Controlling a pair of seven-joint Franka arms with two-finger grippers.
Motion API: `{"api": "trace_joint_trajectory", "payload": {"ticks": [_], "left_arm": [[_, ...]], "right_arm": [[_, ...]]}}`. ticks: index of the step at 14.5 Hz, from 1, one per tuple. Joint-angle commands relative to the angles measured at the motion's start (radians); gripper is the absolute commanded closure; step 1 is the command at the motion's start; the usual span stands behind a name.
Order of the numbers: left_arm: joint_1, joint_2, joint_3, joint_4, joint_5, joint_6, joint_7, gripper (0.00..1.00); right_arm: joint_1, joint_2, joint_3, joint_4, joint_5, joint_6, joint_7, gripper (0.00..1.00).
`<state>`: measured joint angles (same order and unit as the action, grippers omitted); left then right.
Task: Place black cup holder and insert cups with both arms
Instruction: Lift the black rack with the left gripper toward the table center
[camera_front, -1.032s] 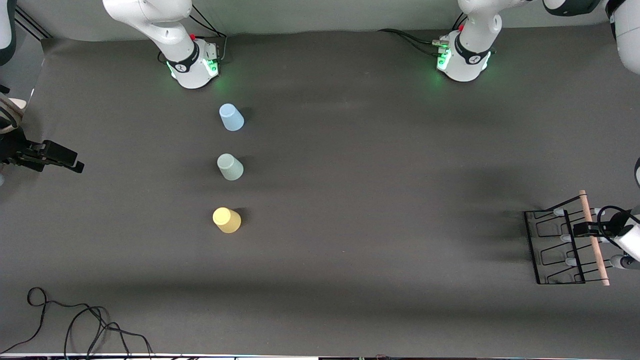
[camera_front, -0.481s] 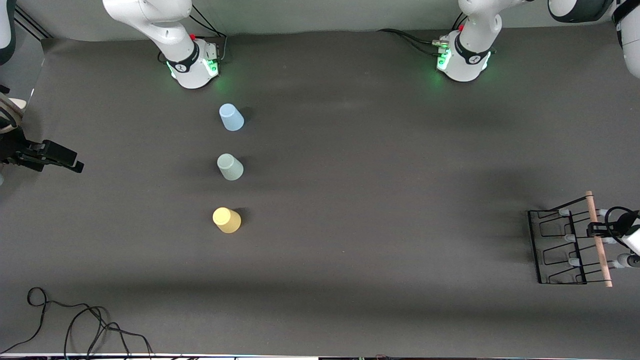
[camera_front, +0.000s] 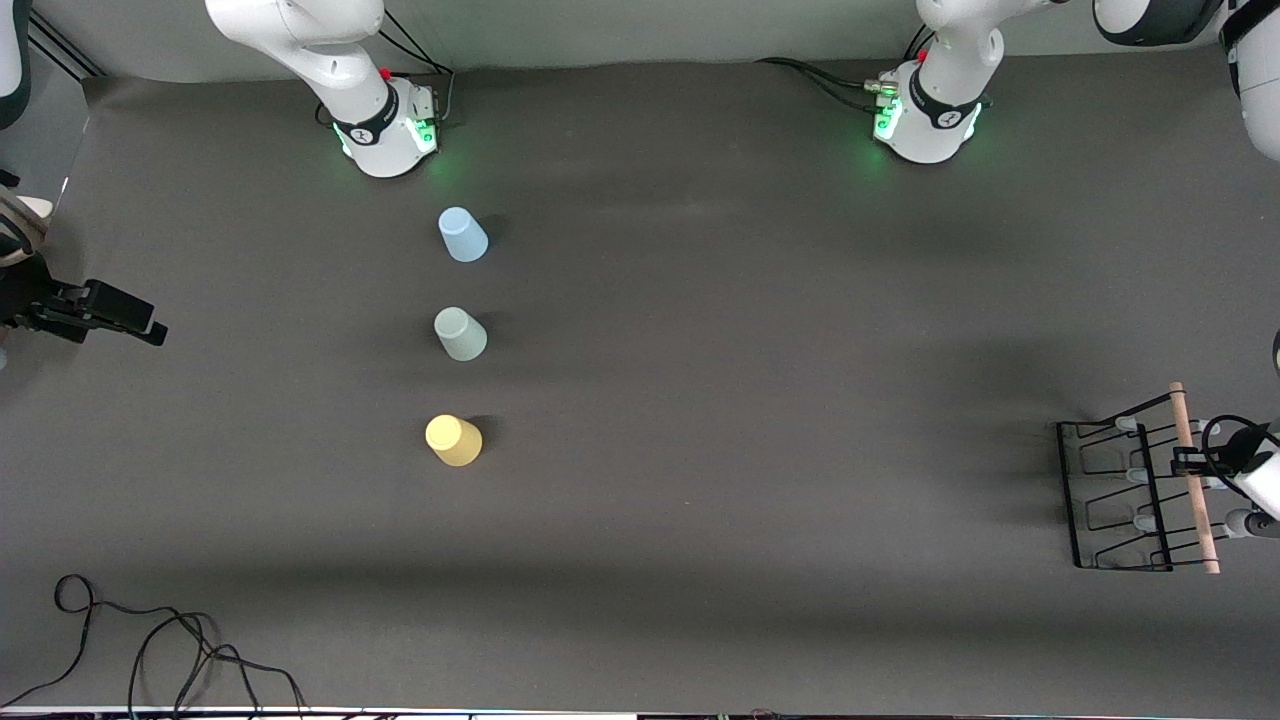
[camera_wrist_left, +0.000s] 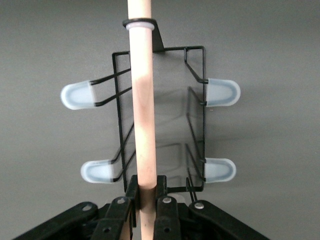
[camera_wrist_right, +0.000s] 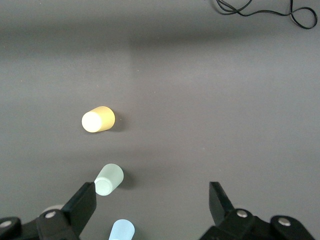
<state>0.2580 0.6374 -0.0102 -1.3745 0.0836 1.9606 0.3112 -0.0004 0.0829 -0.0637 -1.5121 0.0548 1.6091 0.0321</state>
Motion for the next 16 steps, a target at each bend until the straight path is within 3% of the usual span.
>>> {"api": "trace_joint_trajectory", "payload": {"ticks": [1, 7, 12, 14, 16], "left_arm": [[-0.019, -0.033, 0.001, 0.015, 0.001, -0.075, -0.018, 1.00], [-0.110, -0.165, -0.010, 0.003, -0.039, -0.268, -0.125, 1.00], [-0.256, -0.367, -0.023, -0.236, -0.099, -0.149, -0.221, 1.00], [-0.349, -0.438, -0.027, -0.345, -0.128, -0.057, -0.370, 1.00], [-0.457, -0.443, -0.028, -0.354, -0.128, -0.045, -0.519, 1.00]], "right_arm": [[-0.004, 0.014, 0.002, 0.032, -0.010, -0.018, 0.000, 0.00], [-0.004, 0.014, 0.002, 0.032, -0.010, -0.018, -0.003, 0.00], [-0.004, 0.014, 0.002, 0.030, -0.010, -0.018, -0.006, 0.00], [-0.004, 0.014, 0.002, 0.030, -0.010, -0.018, -0.008, 0.00], [-0.004, 0.014, 0.002, 0.030, -0.010, -0.018, -0.008, 0.00]]}}
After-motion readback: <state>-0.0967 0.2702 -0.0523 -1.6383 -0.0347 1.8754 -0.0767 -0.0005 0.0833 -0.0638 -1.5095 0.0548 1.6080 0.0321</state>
